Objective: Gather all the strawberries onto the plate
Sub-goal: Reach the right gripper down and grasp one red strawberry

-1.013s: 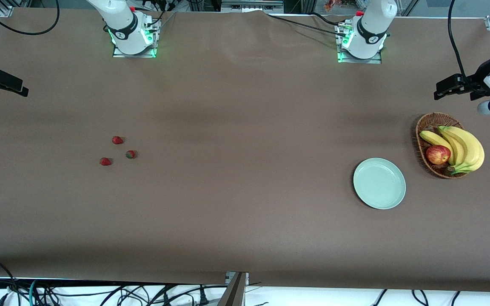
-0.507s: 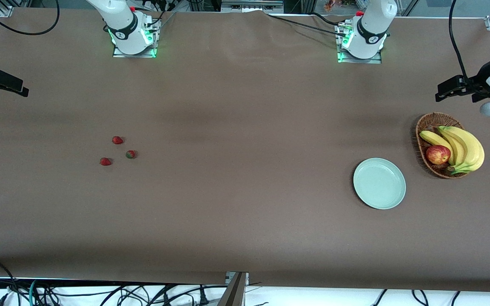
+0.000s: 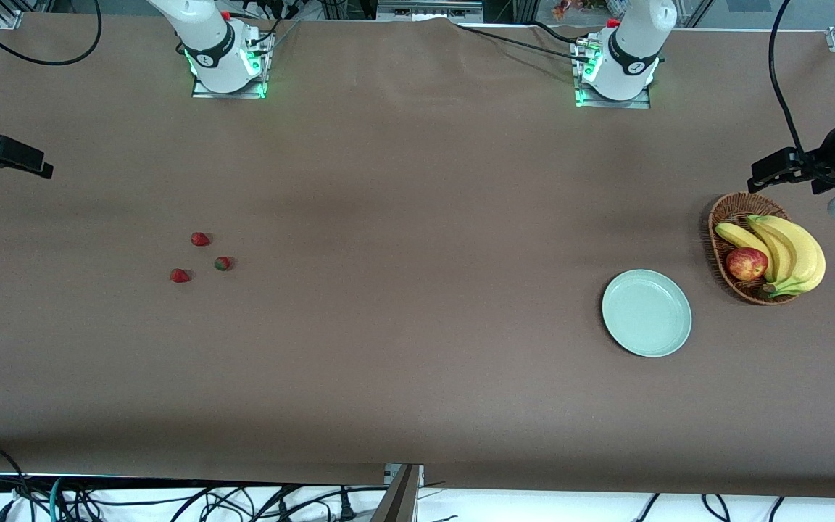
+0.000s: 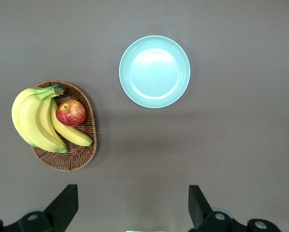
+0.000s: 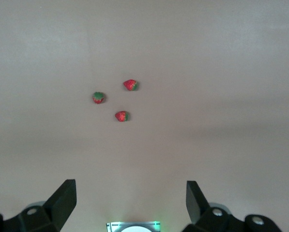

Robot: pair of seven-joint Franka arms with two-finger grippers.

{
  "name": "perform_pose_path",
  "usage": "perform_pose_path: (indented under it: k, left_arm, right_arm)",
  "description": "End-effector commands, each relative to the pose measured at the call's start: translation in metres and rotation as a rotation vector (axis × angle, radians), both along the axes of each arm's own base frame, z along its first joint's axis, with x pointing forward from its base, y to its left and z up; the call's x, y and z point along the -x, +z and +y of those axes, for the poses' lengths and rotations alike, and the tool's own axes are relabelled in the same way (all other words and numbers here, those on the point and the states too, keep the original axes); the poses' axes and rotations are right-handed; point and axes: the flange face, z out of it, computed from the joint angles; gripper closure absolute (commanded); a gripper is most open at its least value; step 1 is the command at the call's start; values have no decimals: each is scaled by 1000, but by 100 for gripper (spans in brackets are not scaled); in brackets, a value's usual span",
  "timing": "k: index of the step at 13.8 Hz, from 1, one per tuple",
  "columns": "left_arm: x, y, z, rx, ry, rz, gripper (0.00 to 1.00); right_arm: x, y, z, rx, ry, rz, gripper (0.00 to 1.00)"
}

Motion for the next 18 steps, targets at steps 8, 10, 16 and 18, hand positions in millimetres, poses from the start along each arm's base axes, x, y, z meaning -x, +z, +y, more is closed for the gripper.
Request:
perform_pose_path:
  k: [8,10,16,18]
  left_arm:
    - [-3,6,-2,-23,-7,-1,0]
    - [-2,3,-4,-20,-8,15,0]
    - [-3,0,-5,-17,-20,25,0]
    - [-2,3,0,-10,-11,24,0]
  right_arm:
    - [-83,-135,0,13,16,-13,0]
    - [-101,-182,17,22,43,-22,0]
    - [-120,-307,58,25,99,7,0]
    - [-113,-322,59,25,103,33,0]
